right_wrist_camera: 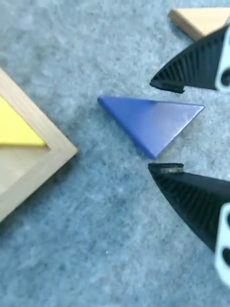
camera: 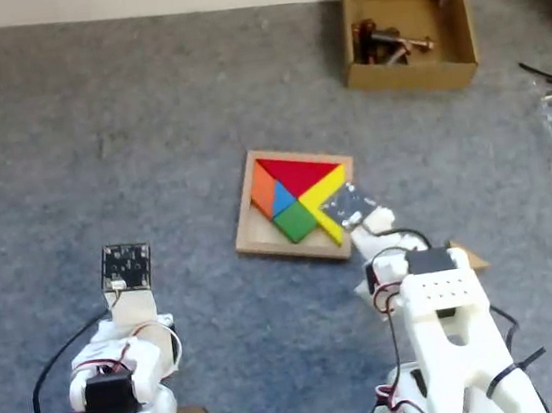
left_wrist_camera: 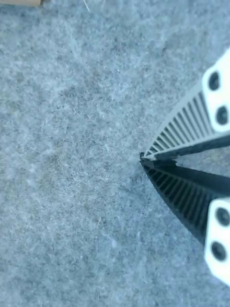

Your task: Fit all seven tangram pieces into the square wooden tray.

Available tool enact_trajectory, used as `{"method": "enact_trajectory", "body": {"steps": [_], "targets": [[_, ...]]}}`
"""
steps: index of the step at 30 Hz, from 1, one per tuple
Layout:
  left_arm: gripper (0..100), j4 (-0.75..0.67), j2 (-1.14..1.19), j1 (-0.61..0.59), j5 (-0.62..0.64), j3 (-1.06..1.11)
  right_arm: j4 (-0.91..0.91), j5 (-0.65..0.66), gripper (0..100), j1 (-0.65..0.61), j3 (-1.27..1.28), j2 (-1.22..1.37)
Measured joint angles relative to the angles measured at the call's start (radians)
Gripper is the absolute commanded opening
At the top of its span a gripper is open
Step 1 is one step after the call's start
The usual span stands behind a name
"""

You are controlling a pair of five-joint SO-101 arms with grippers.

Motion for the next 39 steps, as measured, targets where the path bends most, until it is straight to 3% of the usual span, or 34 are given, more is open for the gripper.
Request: {"method": "enact_trajectory", "body": {"steps": [14, 34, 39], "targets": [[1, 0.000, 0.000, 0.000, 0.000, 0.000, -0.048, 0.003, 23.1, 0.000, -0.009, 0.180], [1, 0.000, 0.000, 0.000, 0.000, 0.000, -0.072, -0.044, 22.7, 0.000, -0.012, 0.175], [1, 0.000, 0.000, 0.000, 0.000, 0.000, -0.072, -0.051, 18.3, 0.000, -0.012, 0.175]]}}
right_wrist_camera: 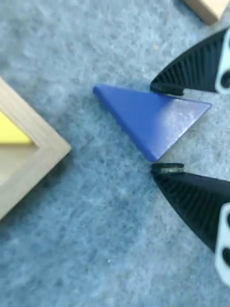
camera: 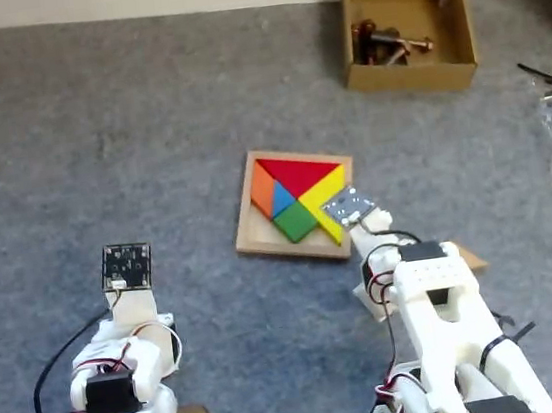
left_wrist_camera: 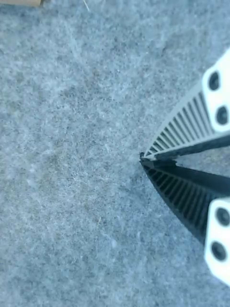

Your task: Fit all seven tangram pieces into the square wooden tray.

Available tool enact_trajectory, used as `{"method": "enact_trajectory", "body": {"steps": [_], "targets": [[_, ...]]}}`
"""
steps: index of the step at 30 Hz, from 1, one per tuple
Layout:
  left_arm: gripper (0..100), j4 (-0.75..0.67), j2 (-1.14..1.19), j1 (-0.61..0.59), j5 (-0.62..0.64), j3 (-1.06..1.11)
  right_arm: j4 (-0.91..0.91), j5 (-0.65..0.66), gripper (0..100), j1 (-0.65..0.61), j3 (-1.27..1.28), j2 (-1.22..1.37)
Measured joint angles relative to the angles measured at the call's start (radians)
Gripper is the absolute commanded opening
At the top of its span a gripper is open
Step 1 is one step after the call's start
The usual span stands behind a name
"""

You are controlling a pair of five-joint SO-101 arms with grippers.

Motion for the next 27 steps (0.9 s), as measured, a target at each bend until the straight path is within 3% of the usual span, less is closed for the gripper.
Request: {"method": "enact_trajectory", "body": {"steps": [16, 19, 23, 27], "targets": [[1, 0.000, 0.000, 0.000, 0.000, 0.000, -0.012, 0.000, 7.0, 0.003, -0.002, -0.006], [1, 0.000, 0.000, 0.000, 0.000, 0.000, -0.012, 0.000, 9.5, 0.002, -0.002, -0.006], [1, 0.000, 0.000, 0.000, 0.000, 0.000, -0.012, -0.072, 20.7, -0.003, -0.002, -0.006], [1, 0.000, 0.000, 0.000, 0.000, 0.000, -0.012, -0.147, 22.0, -0.006, 0.000, -0.006]]}}
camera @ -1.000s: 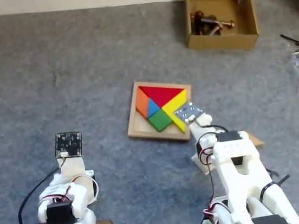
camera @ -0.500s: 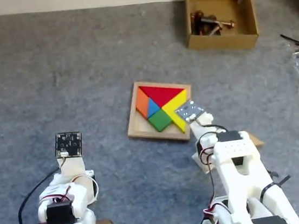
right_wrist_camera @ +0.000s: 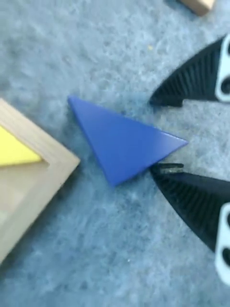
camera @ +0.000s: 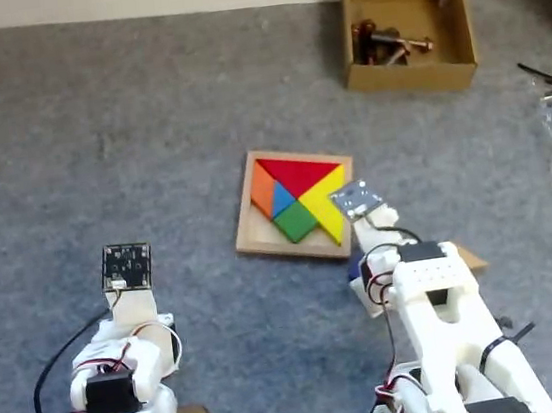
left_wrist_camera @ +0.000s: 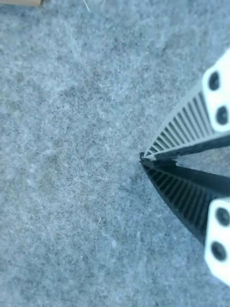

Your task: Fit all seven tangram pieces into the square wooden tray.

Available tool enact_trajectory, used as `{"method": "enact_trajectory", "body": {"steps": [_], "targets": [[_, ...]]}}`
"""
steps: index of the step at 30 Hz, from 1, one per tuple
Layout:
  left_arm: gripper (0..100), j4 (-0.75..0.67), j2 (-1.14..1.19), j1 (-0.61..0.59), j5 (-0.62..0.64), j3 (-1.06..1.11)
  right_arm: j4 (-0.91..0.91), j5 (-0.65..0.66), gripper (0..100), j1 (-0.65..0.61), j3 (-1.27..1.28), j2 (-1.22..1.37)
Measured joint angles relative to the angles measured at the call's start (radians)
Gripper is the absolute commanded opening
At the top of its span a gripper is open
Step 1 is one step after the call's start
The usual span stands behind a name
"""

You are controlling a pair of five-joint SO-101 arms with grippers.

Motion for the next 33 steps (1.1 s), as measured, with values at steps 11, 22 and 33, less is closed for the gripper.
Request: {"method": "enact_trajectory", "body": {"steps": [11, 22, 33], "targets": [[1, 0.000, 0.000, 0.000, 0.000, 0.000, 0.107, -0.114, 22.0, 0.002, -0.110, 0.000], [1, 0.000, 0.000, 0.000, 0.000, 0.000, 0.183, -0.193, 22.4, -0.123, -0.222, 0.000], [1, 0.000, 0.000, 0.000, 0.000, 0.000, 0.057, -0.356, 22.4, -0.143, -0.201, 0.000]]}}
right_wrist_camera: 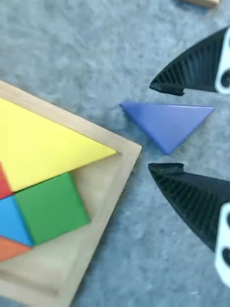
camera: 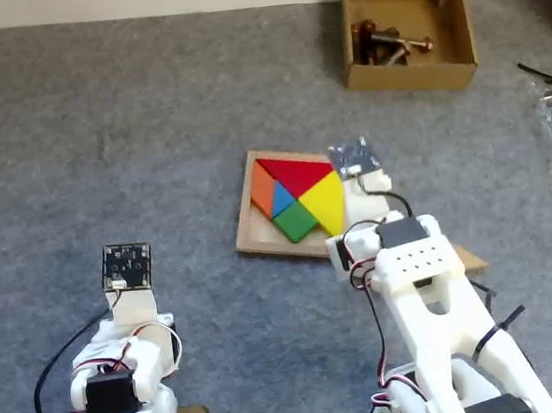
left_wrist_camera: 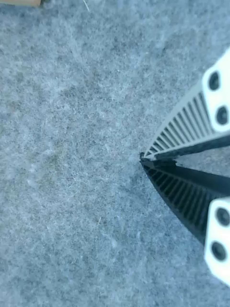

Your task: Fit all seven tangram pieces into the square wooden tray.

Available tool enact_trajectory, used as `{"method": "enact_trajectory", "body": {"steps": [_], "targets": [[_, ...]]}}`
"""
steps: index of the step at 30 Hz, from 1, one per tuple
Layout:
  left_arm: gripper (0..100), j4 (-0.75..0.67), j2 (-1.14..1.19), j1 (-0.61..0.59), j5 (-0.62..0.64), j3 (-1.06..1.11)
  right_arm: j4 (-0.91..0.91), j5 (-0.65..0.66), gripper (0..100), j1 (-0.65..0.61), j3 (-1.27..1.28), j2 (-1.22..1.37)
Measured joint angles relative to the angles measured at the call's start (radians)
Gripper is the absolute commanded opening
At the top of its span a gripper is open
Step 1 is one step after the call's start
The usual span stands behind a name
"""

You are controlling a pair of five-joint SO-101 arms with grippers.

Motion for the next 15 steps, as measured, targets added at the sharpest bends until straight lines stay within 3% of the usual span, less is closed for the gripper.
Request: {"method": "enact_trajectory", "body": {"steps": [15], "targets": [[1, 0.000, 0.000, 0.000, 0.000, 0.000, -0.110, -0.060, 22.4, -0.002, 0.107, 0.000]]}}
